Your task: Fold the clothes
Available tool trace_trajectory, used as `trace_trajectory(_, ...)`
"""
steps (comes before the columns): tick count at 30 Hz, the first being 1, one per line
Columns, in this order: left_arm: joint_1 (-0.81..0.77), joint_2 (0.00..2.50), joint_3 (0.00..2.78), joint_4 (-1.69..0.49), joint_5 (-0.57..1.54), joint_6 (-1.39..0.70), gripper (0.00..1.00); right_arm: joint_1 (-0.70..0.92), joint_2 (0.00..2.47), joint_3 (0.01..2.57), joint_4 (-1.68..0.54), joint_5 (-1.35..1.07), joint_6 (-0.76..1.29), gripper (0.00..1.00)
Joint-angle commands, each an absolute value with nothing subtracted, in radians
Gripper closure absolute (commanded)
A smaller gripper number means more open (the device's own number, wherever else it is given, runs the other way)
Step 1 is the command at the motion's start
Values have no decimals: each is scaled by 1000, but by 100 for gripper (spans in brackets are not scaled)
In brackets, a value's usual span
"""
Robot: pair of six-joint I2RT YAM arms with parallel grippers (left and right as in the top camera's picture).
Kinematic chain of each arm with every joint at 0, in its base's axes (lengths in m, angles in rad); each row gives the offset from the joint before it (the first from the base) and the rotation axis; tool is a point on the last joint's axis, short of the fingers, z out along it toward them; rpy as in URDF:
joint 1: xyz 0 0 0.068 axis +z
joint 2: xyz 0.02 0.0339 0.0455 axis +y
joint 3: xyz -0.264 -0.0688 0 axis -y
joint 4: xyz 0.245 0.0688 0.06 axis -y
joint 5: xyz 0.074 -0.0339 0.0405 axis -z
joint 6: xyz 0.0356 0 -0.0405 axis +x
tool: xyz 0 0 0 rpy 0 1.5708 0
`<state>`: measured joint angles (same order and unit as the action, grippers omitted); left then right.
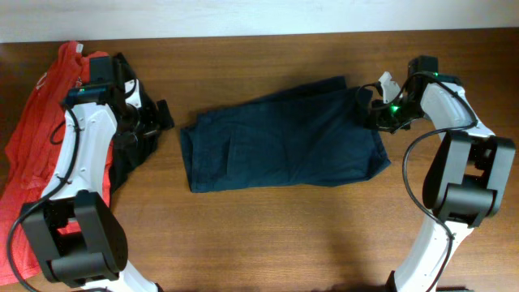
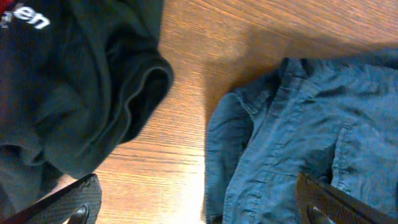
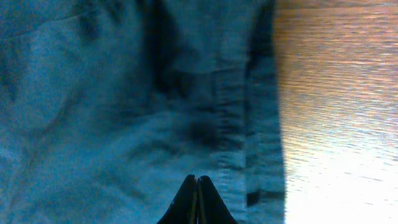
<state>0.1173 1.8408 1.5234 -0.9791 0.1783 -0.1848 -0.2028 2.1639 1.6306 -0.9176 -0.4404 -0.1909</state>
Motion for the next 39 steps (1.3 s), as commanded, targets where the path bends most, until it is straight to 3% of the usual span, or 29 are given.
trace_trajectory(1,123,1834,1502,-974,168,-198,1,-218,2199,1627,-914,-460,-206,96)
trace_trajectory(20,124,1893,1438,-954,175,-197,1,-209,2258,1626,-913,-434,-202,96)
trace_trajectory(30,123,2069,1438,-897,435,-103,1,-209,2259,1627,-923,-434,-202,96)
trace_trajectory(39,123,2088,1438,-892,451,-51,1,-209,2259,1627,-927,-433,-202,96)
